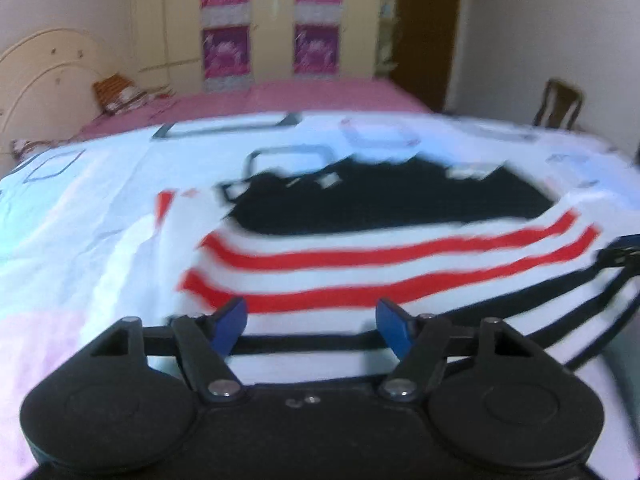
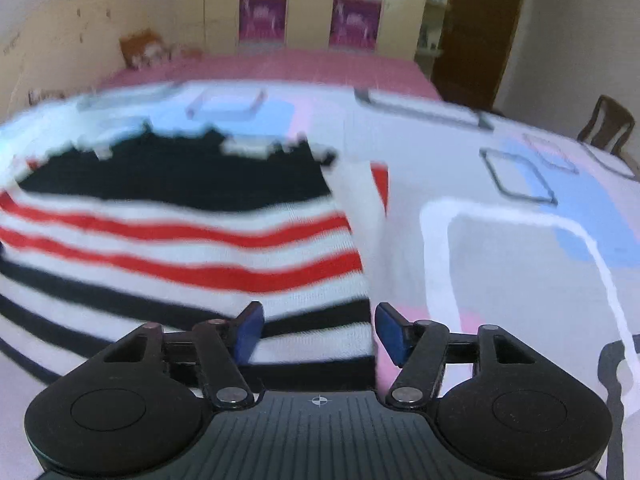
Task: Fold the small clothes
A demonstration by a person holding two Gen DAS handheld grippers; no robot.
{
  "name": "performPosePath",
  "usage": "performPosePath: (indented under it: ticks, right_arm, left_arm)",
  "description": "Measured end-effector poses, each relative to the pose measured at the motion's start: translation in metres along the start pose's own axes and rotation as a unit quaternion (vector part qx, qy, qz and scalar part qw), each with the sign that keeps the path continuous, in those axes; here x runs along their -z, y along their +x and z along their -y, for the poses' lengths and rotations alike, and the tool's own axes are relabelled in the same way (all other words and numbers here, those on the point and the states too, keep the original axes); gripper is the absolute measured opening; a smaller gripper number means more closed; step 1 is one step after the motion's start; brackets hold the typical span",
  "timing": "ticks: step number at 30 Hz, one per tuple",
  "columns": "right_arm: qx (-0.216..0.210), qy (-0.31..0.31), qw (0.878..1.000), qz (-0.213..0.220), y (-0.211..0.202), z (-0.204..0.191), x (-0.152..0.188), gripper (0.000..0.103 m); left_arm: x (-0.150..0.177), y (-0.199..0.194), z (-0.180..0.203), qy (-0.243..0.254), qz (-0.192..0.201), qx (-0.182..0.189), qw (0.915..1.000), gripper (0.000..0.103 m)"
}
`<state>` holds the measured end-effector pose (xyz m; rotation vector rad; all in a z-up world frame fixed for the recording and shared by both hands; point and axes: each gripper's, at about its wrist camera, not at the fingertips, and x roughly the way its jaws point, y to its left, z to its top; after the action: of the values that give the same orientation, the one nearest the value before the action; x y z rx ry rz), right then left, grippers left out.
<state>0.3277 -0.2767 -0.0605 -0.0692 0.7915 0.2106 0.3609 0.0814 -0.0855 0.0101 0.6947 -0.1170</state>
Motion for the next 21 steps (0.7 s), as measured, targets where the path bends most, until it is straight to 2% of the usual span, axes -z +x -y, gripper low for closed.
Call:
performPosePath:
  ticks: [2, 3, 6, 7, 10, 12, 13, 15, 17, 19, 21]
  right_arm:
    - [-0.009, -0.009, 1.0, 0.013, -0.011, -0.011, 0.0, 0.062]
    - [-0.009, -0.014, 1.0, 0.007, -0.009, -0.018, 0.0, 0.062]
    - [0.029, -0.038, 0.998, -0.044, 0.002, -0.022, 0.019, 0.062]
    - [0.028, -0.036, 0.998, -0.051, -0.001, -0.019, 0.029, 0.062]
    - [0.017, 0.001, 0.999, -0.051, -0.019, -0.003, 0.053, 0.062]
    - [0.006, 0.03, 0.998, -0.055, -0.025, 0.003, 0.054, 0.062]
    - [0.013, 0.036, 0.998, -0.044, -0.029, 0.004, 0.05, 0.062]
    - [0.031, 0.032, 0.999, 0.002, -0.048, 0.002, 0.042, 0.062]
    - [0.009, 0.031, 0.999, 0.029, -0.059, -0.012, 0.034, 0.062]
    - [-0.036, 0.015, 0.999, 0.028, -0.057, -0.034, 0.031, 0.062]
    - [-0.07, -0.005, 0.997, 0.019, -0.049, -0.061, 0.031, 0.052]
  left_arm:
    - [0.003, -0.005, 0.018, 0.012, 0.005, 0.016, 0.9998, 0.07]
    - [0.007, -0.005, 0.026, 0.021, 0.003, 0.026, 0.9994, 0.071]
    - [0.021, 0.001, 0.038, 0.031, -0.022, 0.031, 0.9988, 0.071]
    - [0.028, -0.002, 0.036, 0.029, -0.023, 0.026, 0.999, 0.071]
    - [0.039, -0.008, 0.028, 0.028, -0.022, 0.022, 0.9991, 0.071]
    - [0.038, -0.014, 0.027, 0.03, -0.024, 0.02, 0.999, 0.071]
    - [0.036, -0.016, 0.025, 0.028, -0.022, 0.016, 0.9992, 0.071]
    - [0.033, -0.023, 0.026, 0.017, -0.012, 0.012, 0.9997, 0.072]
    - [0.029, -0.026, 0.029, 0.007, -0.002, 0.016, 0.9998, 0.072]
    - [0.027, -0.022, 0.037, 0.007, -0.001, 0.02, 0.9998, 0.072]
    - [0.028, -0.018, 0.043, 0.0, -0.007, 0.024, 0.9997, 0.069]
